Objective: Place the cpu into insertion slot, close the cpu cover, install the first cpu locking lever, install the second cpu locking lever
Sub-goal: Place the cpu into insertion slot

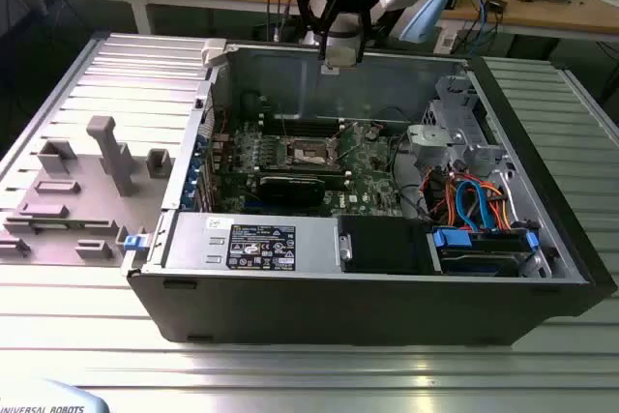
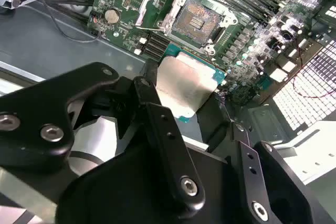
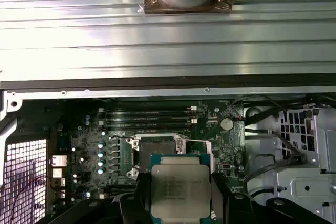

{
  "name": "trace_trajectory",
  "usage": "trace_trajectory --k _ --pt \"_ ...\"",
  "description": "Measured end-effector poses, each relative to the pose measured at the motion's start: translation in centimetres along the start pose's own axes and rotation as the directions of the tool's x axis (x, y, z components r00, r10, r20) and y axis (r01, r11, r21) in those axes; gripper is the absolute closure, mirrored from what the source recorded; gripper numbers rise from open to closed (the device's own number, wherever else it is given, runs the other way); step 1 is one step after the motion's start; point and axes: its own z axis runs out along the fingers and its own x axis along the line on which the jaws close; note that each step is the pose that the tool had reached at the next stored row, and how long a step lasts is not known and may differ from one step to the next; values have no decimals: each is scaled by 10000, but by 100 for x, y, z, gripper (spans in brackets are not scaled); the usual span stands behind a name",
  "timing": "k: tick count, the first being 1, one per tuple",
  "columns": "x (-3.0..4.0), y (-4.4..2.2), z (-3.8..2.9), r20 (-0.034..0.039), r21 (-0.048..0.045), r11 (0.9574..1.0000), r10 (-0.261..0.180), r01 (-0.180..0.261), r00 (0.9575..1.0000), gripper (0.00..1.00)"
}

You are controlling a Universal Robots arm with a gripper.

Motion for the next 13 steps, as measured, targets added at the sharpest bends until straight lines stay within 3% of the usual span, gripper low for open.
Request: trace_trajectory --k 13 --pt "3 0 1 28 -7 9995 318 -318 9995 46"
